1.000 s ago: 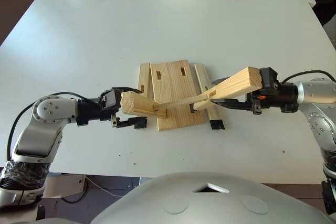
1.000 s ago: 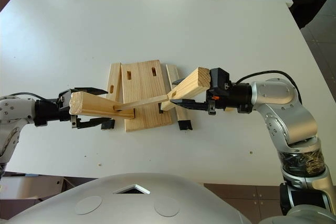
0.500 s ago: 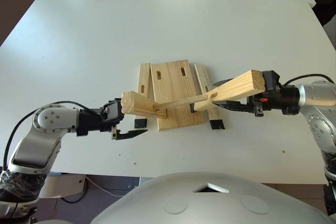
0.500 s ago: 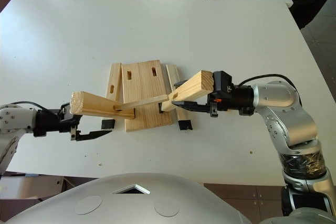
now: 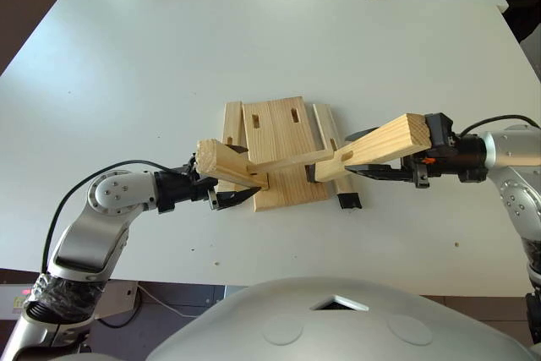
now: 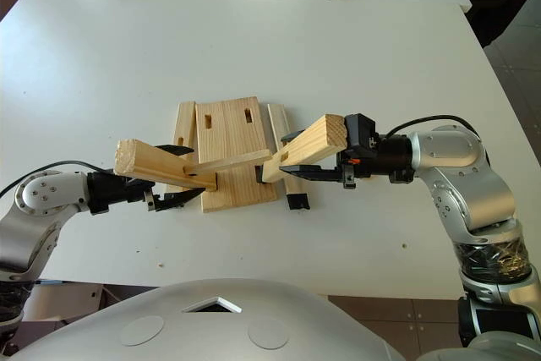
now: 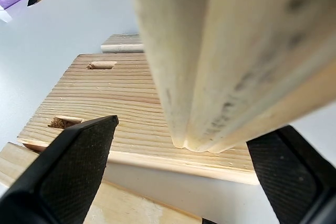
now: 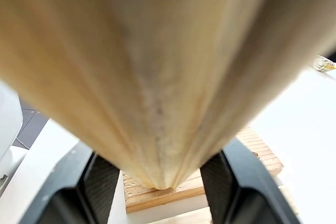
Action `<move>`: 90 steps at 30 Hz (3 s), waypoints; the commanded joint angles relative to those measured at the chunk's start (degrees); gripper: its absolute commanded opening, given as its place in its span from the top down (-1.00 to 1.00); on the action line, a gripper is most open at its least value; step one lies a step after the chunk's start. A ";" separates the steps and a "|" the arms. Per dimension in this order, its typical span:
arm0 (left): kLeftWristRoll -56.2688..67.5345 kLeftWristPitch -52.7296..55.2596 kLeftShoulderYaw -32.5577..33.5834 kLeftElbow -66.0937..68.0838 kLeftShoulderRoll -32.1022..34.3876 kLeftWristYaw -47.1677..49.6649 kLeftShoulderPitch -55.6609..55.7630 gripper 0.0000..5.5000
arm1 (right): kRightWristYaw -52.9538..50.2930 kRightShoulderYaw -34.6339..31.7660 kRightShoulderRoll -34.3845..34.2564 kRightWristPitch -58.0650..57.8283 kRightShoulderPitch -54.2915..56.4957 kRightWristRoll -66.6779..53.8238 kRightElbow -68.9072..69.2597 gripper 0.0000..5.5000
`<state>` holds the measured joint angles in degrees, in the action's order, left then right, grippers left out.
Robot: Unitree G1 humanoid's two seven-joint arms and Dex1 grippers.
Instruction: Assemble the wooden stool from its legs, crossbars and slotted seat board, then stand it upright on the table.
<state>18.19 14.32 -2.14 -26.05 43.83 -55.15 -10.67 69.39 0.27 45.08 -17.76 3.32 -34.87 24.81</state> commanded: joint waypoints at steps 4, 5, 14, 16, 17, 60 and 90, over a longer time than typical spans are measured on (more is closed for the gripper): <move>-0.93 0.43 0.80 1.53 1.33 0.45 1.64 -0.56 | -0.52 0.81 1.01 -0.44 -2.85 0.88 2.11 0.26; -0.82 0.31 0.75 1.45 1.49 0.23 1.52 -0.56 | -0.67 0.90 1.00 -0.59 -3.10 0.72 2.57 0.26; -1.44 -1.67 0.77 4.74 2.41 -1.33 3.21 -0.56 | -2.34 1.43 0.77 -1.93 -4.58 -0.48 5.42 0.26; -1.63 -2.16 0.78 5.41 2.48 -1.58 3.47 -0.56 | -2.18 1.21 0.99 -1.44 -3.76 -0.07 4.48 0.26; -1.66 -2.31 0.73 5.59 2.49 -1.67 3.55 -0.56 | -2.03 1.06 1.12 -1.15 -3.17 0.19 3.78 0.26; -2.43 -3.05 -2.09 5.73 1.74 -3.60 4.82 -0.56 | 2.08 5.37 -0.32 3.86 5.44 5.73 -5.94 0.26; -4.21 -4.09 -5.20 6.38 1.11 -4.17 7.15 -0.56 | 5.13 14.71 -2.79 0.88 16.00 8.43 -9.18 0.26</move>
<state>14.58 10.42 -6.59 -19.75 44.67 -58.87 -4.88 74.08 12.49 42.83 -15.85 19.18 -28.75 15.14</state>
